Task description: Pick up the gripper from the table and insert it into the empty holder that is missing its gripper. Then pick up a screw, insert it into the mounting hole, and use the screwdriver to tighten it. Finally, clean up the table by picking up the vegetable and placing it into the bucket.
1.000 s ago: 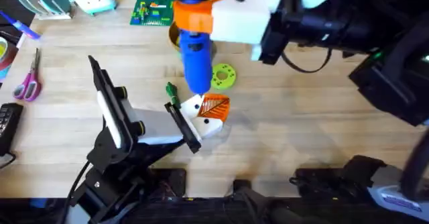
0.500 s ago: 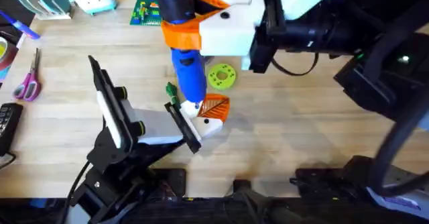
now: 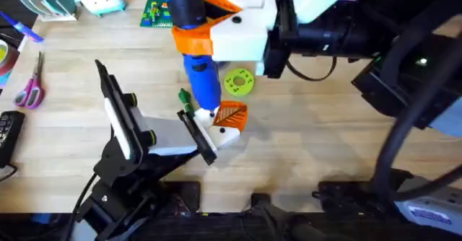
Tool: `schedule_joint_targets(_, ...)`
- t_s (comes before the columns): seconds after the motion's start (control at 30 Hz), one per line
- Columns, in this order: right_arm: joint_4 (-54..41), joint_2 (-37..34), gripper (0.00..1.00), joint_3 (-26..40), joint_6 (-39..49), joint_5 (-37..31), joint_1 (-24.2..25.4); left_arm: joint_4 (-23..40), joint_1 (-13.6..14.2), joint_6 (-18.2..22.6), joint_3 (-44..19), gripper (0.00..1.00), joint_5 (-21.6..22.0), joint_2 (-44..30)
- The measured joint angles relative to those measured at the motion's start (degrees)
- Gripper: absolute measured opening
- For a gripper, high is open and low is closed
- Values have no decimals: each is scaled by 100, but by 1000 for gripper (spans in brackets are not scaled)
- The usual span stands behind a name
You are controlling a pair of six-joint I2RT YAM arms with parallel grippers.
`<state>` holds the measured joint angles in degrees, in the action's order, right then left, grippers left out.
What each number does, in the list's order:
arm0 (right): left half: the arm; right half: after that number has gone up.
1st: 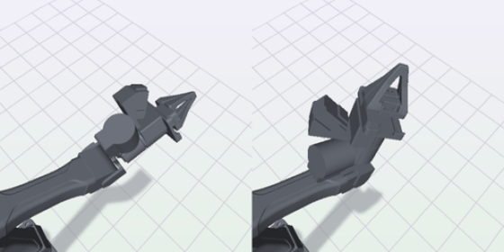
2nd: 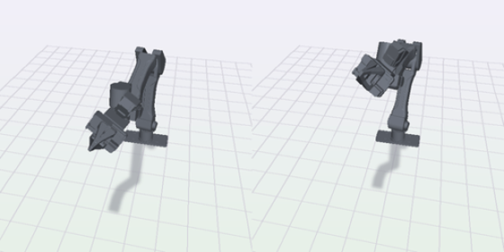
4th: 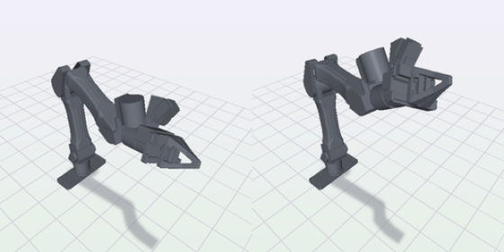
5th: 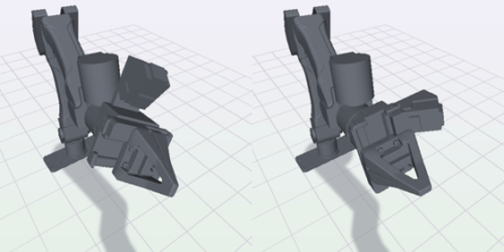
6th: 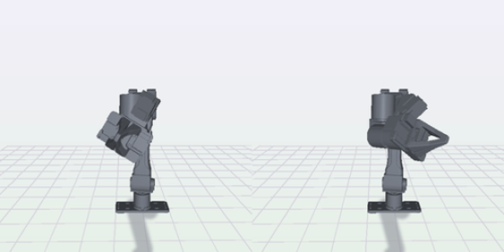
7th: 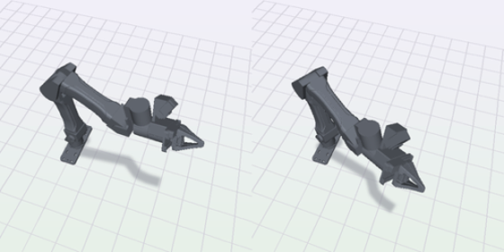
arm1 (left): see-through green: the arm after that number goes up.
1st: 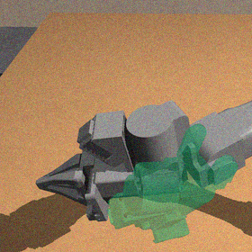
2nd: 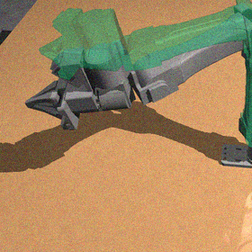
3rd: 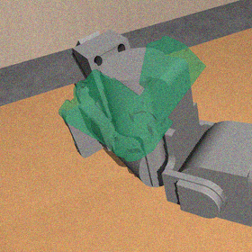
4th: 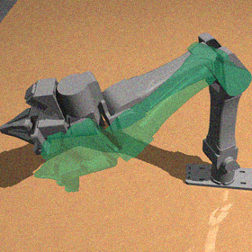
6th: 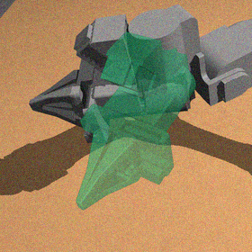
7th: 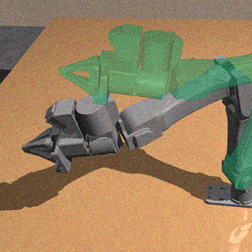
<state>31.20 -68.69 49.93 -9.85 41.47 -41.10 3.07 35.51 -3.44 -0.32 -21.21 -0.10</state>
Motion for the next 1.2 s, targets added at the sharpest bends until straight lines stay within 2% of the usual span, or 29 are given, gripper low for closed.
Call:
schedule_joint_targets(1.0,139,-295,28,0,-72,60,18,11,0,0,0,9,-4,-59)
schedule_joint_targets(1.2,736,-328,28,0,-230,456,178,4,0,0,0,9,-2,-59)
